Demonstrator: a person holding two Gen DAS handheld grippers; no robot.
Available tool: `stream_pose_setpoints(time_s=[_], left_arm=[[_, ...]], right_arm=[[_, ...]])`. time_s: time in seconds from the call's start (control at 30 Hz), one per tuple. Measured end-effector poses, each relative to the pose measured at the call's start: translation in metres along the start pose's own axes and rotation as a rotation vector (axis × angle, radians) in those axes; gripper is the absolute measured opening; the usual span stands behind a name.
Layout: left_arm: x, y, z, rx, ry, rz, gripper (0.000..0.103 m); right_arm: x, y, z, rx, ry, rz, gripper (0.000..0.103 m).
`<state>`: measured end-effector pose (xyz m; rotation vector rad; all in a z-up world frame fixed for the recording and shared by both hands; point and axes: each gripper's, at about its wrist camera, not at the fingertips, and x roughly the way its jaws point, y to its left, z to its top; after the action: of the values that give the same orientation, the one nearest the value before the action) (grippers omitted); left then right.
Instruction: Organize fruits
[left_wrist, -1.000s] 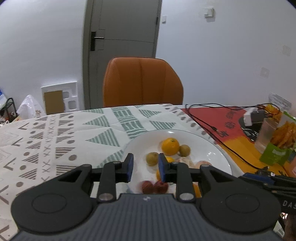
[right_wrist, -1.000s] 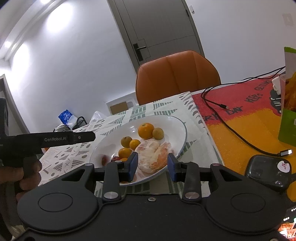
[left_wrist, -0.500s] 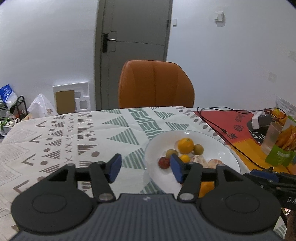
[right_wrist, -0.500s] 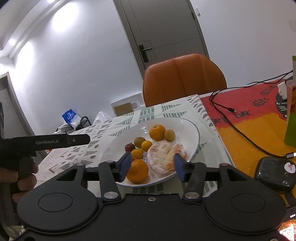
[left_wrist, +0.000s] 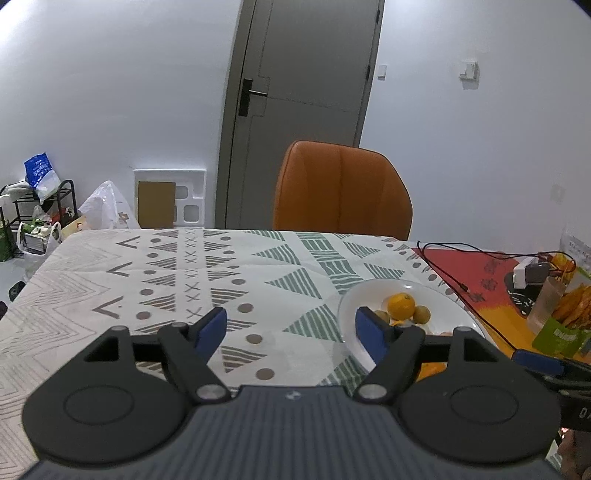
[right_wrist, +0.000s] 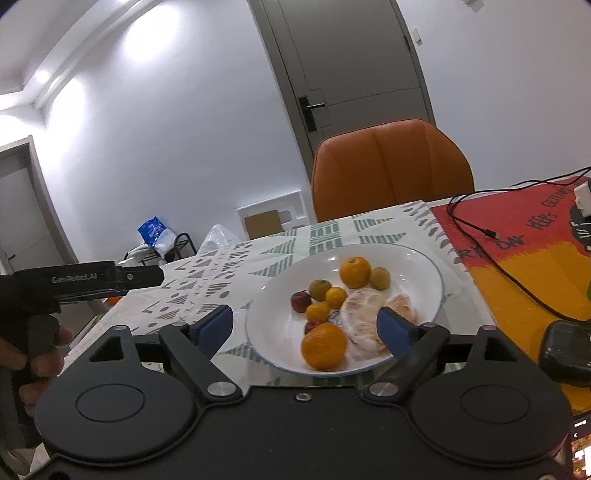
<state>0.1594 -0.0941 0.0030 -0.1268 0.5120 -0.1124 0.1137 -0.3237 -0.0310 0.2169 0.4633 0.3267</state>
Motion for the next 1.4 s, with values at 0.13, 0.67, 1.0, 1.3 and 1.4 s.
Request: stream_pose_setpoints(time_s=[0.13, 0.67, 1.0, 1.3, 1.4], left_arm=[[-0.011, 0.011, -0.001, -0.010, -0.006, 0.003, 0.075], [-0.058, 0.050, -0.006, -0.039, -0.055, 0.047, 0.092], [-0.078, 0.067, -0.016, -0.066, -0.011, 0.076, 0.103], [-0.097, 0.082, -0.030, -0.094, 0.002, 0.097, 0.103], [-0.104, 0.085, -0.034, -0.093, -0.004, 0.117, 0.103]], right_arm=[[0.000, 0.008, 0.000, -0.002, 0.000, 0.007, 0.087], [-0.008, 0.049, -0.002, -0.049, -0.019, 0.022, 0.103], [-0.011, 0.063, -0.010, -0.021, 0.023, 0.003, 0.103], [-0.020, 0.077, -0.019, -0.039, 0.051, 0.029, 0.103], [-0.022, 0.079, -0.021, -0.041, 0.061, 0.039, 0.103]])
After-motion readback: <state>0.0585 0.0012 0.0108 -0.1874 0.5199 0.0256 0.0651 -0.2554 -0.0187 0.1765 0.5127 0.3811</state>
